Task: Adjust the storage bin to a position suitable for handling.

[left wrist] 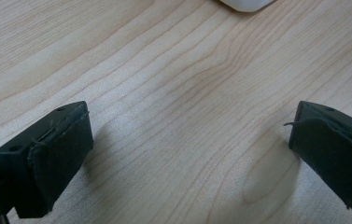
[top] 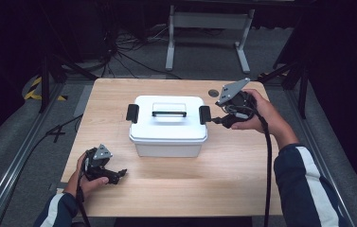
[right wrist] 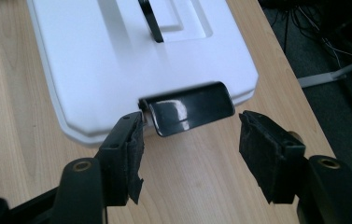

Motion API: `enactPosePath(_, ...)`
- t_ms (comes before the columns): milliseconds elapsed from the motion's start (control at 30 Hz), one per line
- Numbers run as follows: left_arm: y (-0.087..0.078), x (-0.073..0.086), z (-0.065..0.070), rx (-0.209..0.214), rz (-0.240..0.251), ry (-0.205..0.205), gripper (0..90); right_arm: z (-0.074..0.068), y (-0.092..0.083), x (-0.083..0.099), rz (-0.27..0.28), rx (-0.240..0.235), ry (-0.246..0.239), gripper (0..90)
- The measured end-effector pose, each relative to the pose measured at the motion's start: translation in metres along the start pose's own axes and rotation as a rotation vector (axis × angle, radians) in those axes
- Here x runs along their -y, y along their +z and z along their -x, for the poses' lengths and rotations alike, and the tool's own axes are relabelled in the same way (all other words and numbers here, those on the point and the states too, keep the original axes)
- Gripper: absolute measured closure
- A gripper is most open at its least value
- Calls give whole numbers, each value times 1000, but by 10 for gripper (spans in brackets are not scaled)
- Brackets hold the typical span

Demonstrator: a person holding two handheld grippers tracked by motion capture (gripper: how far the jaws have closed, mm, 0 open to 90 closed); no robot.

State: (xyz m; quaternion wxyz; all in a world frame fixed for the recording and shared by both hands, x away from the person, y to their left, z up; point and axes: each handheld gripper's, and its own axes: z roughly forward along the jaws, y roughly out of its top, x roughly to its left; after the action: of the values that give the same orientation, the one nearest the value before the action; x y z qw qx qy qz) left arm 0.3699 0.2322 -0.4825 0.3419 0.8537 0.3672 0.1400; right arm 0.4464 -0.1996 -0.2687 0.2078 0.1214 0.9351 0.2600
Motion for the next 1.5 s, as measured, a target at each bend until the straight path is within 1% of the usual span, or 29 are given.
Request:
enactPosePath(33,0,0,0,0,-1,3,2,0,2,-3,-1,-9,-7,415)
enactPosePath(167,0,0,0,0,0,2,2,-1,8,-14,9,-14,-24,432)
enactPosePath(300,0,0,0,0,1,-7,2,-3,16,-27,1,-25,-53,436)
enactPosePath(333,0,0,0,0,-1,1,2,-4,17,-29,0,-28,-57,438)
enactPosePath(433,0,0,1,1,2,-8,2,-6,22,-40,9,-37,-82,441)
enactPosePath(467,0,0,1,1,2,-8,3,-6,22,-40,9,-37,-82,441)
enactPosePath(500,0,0,1,-2,2,-10,4,-6,27,-45,5,-47,-91,442)
enactPosePath(600,0,1,1,-2,3,-11,4,-7,32,-49,-6,-44,-98,444)
enactPosePath(667,-1,1,2,-2,0,-18,5,-7,37,-52,-7,-57,-112,449)
enactPosePath(733,-1,1,1,-8,10,-8,5,-8,42,-56,-7,-66,-110,455)
enactPosePath(767,-1,2,1,-7,12,-16,6,-7,42,-57,-6,-69,-118,458)
enactPosePath(800,-1,2,1,-8,9,-11,5,-8,44,-59,-3,-71,-121,460)
enactPosePath(833,-1,2,2,-4,6,-20,5,-8,45,-61,-8,-62,-127,462)
enactPosePath(867,-1,3,2,-5,7,-20,6,-8,45,-63,-12,-57,-131,468)
enactPosePath(900,-1,3,2,-5,6,-21,6,-9,46,-66,-9,-56,-133,477)
enactPosePath(933,-1,3,2,-5,6,-21,6,-9,47,-69,-3,-62,-149,483)
enactPosePath(967,-1,3,2,-5,6,-20,6,-9,47,-69,-3,-62,-149,483)
enactPosePath(1000,-1,3,2,-5,6,-21,6,-9,48,-72,-5,-66,-157,492)
enactPosePath(1033,-1,2,2,-4,6,-20,5,-8,50,-81,-13,-79,-173,506)
enactPosePath(1067,-1,2,2,-5,11,-18,5,-10,51,-84,-15,-75,-183,513)
enactPosePath(1100,-1,2,2,-5,7,-20,5,-10,52,-87,-10,-84,-195,524)
enactPosePath(1133,-1,3,2,-6,7,-22,5,-11,54,-88,-7,-94,-192,529)
enactPosePath(1200,-1,3,2,-7,5,-22,6,-11,57,-90,-6,-93,-193,546)
enactPosePath(1300,-2,3,3,-13,6,-26,6,-13,71,-93,-26,-108,-205,576)
enactPosePath(1333,-2,3,3,-16,8,-21,6,-13,71,-93,-26,-108,-205,576)
enactPosePath(1367,-3,3,3,-17,1,-26,6,-14,73,-94,-30,-114,-204,589)
enactPosePath(1400,-3,3,3,-27,0,-17,6,-14,77,-96,-27,-121,-220,604)
enactPosePath(1467,-3,3,4,-27,2,-29,7,-15,80,-99,-41,-130,-224,665)
enactPosePath(1500,-3,3,3,-32,2,-22,7,-15,82,-99,-49,-135,-224,709)
